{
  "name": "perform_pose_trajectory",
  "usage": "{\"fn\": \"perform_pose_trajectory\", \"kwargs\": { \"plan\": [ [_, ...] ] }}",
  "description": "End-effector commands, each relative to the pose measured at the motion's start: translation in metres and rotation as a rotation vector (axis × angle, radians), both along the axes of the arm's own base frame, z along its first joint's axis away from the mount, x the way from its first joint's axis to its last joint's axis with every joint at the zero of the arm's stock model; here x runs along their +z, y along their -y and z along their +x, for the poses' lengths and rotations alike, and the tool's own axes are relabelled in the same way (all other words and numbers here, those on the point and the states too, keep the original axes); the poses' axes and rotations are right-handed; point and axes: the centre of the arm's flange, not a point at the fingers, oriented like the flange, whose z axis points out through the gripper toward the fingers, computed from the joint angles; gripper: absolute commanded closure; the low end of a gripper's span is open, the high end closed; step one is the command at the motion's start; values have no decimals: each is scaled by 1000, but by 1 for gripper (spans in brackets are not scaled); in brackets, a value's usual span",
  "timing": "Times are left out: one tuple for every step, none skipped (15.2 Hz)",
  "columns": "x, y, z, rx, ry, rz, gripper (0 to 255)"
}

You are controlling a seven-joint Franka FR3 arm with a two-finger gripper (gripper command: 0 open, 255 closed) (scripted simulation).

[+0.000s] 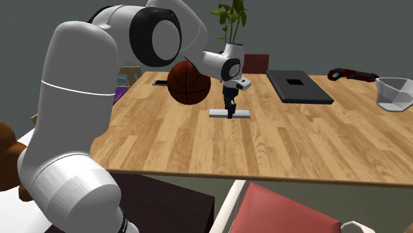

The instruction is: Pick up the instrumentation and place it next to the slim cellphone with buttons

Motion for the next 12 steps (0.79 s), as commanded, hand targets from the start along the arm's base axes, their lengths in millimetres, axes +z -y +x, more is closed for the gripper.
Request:
{"fn": "perform_pose_trajectory", "kwargs": {
  "plan": [
    [0, 0, 0, 0, -1, 0, 255],
    [0, 0, 0, 0, -1, 0, 255],
    [0, 0, 0, 0, -1, 0, 255],
    [5, 0, 0, 0, -1, 0, 255],
    [10, 0, 0, 0, -1, 0, 255],
    [15, 0, 0, 0, -1, 0, 255],
    [21, 0, 0, 0, -1, 0, 255],
    [26, 0, 0, 0, -1, 0, 255],
    [31, 0, 0, 0, -1, 0, 255],
    [37, 0, 0, 0, -1, 0, 255],
    [42, 0, 0, 0, -1, 0, 255],
    [47, 0, 0, 0, -1, 0, 255]
  ]
}}
